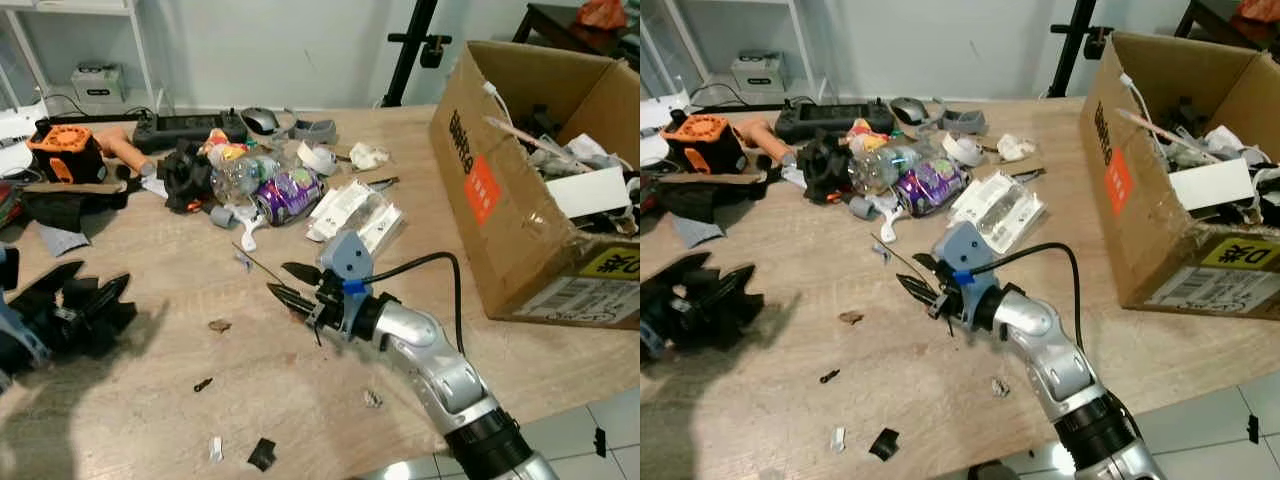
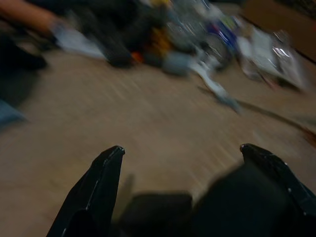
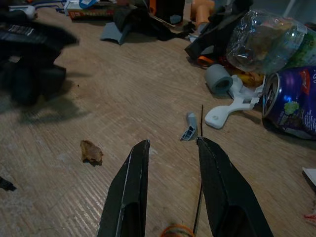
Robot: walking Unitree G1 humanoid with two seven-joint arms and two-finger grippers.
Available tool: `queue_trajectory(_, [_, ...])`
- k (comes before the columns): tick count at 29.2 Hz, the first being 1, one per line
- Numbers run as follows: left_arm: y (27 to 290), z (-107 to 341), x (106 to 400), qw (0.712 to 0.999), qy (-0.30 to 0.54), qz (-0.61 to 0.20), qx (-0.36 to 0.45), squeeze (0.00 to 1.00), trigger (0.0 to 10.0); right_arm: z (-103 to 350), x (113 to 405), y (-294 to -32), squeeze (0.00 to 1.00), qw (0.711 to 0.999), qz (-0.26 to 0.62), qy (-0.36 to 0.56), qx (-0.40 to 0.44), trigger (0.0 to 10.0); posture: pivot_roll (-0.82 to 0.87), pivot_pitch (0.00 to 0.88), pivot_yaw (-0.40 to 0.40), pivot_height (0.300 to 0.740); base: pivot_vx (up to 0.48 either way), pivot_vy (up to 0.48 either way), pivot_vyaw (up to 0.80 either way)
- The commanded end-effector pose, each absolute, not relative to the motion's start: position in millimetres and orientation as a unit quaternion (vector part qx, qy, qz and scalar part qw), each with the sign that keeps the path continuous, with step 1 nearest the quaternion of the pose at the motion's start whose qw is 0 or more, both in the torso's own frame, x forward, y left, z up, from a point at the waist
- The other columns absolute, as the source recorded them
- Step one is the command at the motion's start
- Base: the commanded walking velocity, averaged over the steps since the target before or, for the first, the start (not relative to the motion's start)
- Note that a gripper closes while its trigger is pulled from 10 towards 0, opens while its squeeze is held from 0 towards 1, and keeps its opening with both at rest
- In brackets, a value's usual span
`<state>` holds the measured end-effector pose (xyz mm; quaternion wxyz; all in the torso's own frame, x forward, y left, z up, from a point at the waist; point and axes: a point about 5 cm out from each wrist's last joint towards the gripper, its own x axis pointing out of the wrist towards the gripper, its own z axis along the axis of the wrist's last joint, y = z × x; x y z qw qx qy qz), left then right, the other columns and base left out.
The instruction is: Picking trash to rubbish bin
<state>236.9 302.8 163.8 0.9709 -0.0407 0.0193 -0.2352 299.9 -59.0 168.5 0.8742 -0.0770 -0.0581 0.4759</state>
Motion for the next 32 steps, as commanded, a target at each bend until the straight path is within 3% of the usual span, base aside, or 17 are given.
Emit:
queue_trajectory(1, [296.3,159.8,231.4,0.961,0.049,-0.271,-0.029,0.00,10.0,161.2,297.2,-59.9,0.00,0.872,0.480,-0.049,-0.078,10.0,0.02,0.165,-0.063,0.740,0.000,0.000,0.00])
queue_trajectory(10, [285.2,158.3,241.7,0.970,0.028,-0.239,0.023,0.00,10.0,161.7,297.8,-60.4,0.00,0.872,0.480,-0.051,-0.082,10.0,0.02,0.165,-0.063,0.740,0.000,0.000,0.00])
queue_trajectory(11, [289.1,159.5,248.5,0.980,0.011,-0.196,0.023,0.00,0.4,161.2,298.0,-60.6,0.00,0.872,0.480,-0.051,-0.083,10.0,0.02,0.154,-0.067,0.740,0.000,0.000,0.00])
queue_trajectory(12, [290.0,161.3,250.6,0.983,0.001,-0.185,0.019,0.00,0.0,161.1,298.0,-60.9,0.00,0.872,0.480,-0.051,-0.083,10.0,0.01,0.153,-0.068,0.740,0.000,0.000,0.00])
queue_trajectory(25, [270.9,200.9,276.5,0.979,-0.155,-0.116,-0.067,0.00,0.0,169.5,303.2,-59.9,0.00,0.882,0.462,-0.071,-0.068,10.0,0.01,0.161,-0.071,0.740,0.000,0.000,0.00])
queue_trajectory(28, [242.1,215.2,288.3,0.966,-0.186,-0.150,-0.099,0.00,0.0,179.0,306.6,-59.1,0.00,0.895,0.438,-0.087,-0.019,10.0,0.01,0.164,-0.065,0.740,0.000,0.000,0.00])
queue_trajectory(32, [227.7,222.6,294.0,0.957,-0.201,-0.175,-0.112,0.00,0.0,181.2,307.1,-58.8,0.00,0.897,0.432,-0.092,-0.017,10.0,0.00,0.167,-0.061,0.740,0.000,0.000,0.00])
